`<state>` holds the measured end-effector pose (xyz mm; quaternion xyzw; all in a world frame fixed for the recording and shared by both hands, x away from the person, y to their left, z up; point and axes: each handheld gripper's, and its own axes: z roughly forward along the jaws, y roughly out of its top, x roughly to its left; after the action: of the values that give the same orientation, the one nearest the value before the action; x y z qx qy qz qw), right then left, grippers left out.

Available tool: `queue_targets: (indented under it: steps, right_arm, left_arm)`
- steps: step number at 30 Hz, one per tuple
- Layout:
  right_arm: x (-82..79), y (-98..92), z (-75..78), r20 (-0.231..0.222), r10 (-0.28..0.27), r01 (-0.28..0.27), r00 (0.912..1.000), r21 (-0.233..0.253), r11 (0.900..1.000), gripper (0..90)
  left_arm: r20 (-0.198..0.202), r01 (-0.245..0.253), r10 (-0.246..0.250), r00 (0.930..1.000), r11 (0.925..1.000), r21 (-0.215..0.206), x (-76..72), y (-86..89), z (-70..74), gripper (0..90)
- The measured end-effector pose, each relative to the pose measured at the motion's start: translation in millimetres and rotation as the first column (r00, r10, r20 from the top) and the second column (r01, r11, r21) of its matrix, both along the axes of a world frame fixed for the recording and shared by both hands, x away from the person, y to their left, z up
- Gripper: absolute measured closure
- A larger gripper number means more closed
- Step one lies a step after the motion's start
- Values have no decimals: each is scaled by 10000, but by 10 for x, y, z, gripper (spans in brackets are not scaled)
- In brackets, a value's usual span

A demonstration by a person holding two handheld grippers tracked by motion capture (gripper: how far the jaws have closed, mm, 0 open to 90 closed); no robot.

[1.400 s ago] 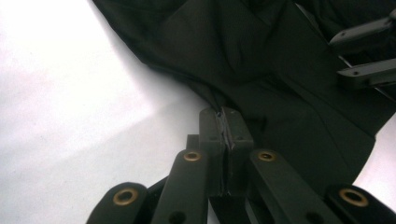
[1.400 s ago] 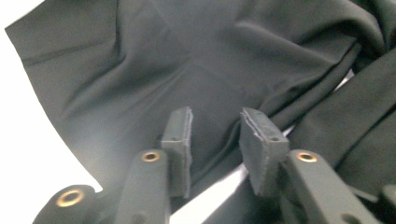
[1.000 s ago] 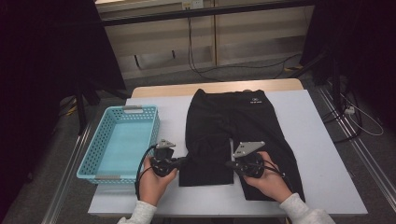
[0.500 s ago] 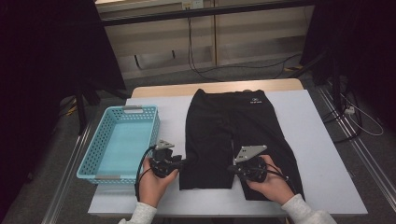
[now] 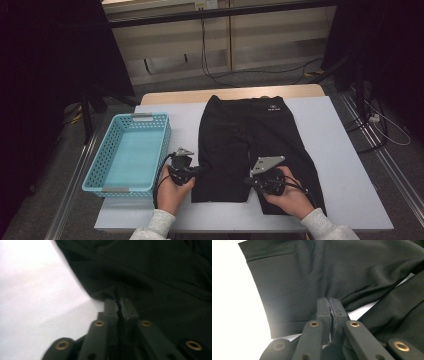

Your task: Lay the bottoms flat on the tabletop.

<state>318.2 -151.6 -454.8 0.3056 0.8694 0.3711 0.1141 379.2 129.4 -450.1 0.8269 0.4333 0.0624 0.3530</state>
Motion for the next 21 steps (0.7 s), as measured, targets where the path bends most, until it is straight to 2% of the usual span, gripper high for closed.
queue_targets:
  steps: [1, 3, 6, 10, 11, 16, 21]
  right_arm:
    - [3, 3, -2, -20, 16, -16, 10000, 10, 10000, 880]
    - [10, 2, 1, 11, 63, -63, 10000, 45, 10000, 881]
    - [8, -1, 10, 34, 77, -77, 10000, 117, 9999, 880]
    - [-8, 14, 26, 19, 146, -146, 9999, 330, 9993, 884]
    - [-17, 22, 29, -16, 210, -209, 9998, 414, 9989, 884]
    - [-55, 82, 33, -146, 554, -547, 9984, 470, 9974, 887]
    - [-88, 110, 18, -324, 774, -757, 9965, 490, 9959, 888]
  left_arm:
    - [-3, 7, -7, 10000, 10000, 59, -4, 0, 12, 880]
    - [-152, -179, 178, 9997, 9998, -76, -21, 15, 35, 883]
    - [-2, -218, 218, 9998, 9998, 48, -80, 71, 92, 884]
    - [-89, -412, 411, 9991, 9991, -127, -130, 153, 164, 882]
    - [-23, -502, 501, 9987, 9986, -142, -136, 160, 167, 882]
    - [-216, -522, 524, 9984, 9986, 88, -143, 175, 134, 882]
    - [-204, -582, 582, 9981, 9983, -5, -165, 203, 156, 882]
